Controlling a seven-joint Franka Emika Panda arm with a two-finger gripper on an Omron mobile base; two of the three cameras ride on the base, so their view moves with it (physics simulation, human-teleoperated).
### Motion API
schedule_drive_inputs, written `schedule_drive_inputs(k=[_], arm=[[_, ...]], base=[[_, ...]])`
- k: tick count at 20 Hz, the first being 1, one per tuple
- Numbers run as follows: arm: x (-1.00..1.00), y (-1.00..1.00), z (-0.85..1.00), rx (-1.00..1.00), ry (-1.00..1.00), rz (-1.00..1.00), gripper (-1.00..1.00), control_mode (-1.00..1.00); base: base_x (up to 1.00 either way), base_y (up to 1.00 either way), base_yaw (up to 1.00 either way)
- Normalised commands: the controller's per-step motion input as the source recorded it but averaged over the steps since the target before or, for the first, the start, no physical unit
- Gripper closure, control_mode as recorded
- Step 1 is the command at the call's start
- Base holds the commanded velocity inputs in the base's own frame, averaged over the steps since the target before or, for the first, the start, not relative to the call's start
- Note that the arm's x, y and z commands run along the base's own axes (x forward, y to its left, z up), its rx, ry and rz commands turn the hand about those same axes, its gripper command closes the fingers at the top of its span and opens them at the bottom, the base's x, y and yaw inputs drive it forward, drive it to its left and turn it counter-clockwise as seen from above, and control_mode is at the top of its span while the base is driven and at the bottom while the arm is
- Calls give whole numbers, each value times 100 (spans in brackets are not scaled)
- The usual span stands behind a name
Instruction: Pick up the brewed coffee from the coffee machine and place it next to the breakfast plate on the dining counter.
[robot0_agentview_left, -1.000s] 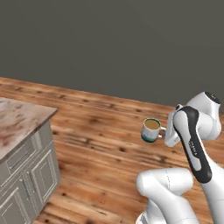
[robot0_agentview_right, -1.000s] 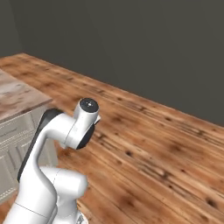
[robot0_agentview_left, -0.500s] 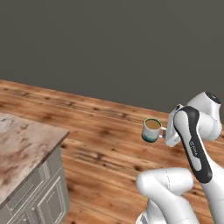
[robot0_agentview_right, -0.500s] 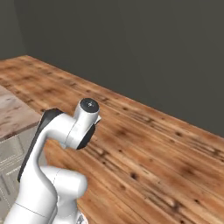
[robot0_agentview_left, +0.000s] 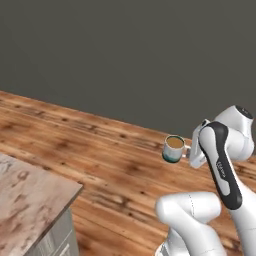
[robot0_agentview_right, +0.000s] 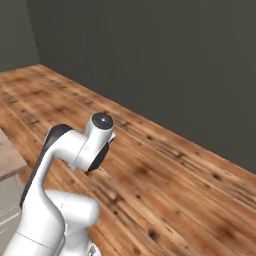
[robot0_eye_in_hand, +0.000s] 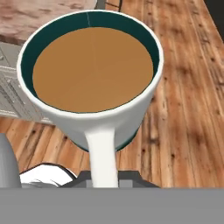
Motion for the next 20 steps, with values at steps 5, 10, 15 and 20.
schedule_drive_inputs(k=[5,10,15,20], arm=[[0,0,0,0,0,0,100,100],[0,0,0,0,0,0,100,100],[0,0,0,0,0,0,100,100],[0,0,0,0,0,0,100,100]], base=[[100,3,34],[100,0,35],[100,0,36],[100,0,37]])
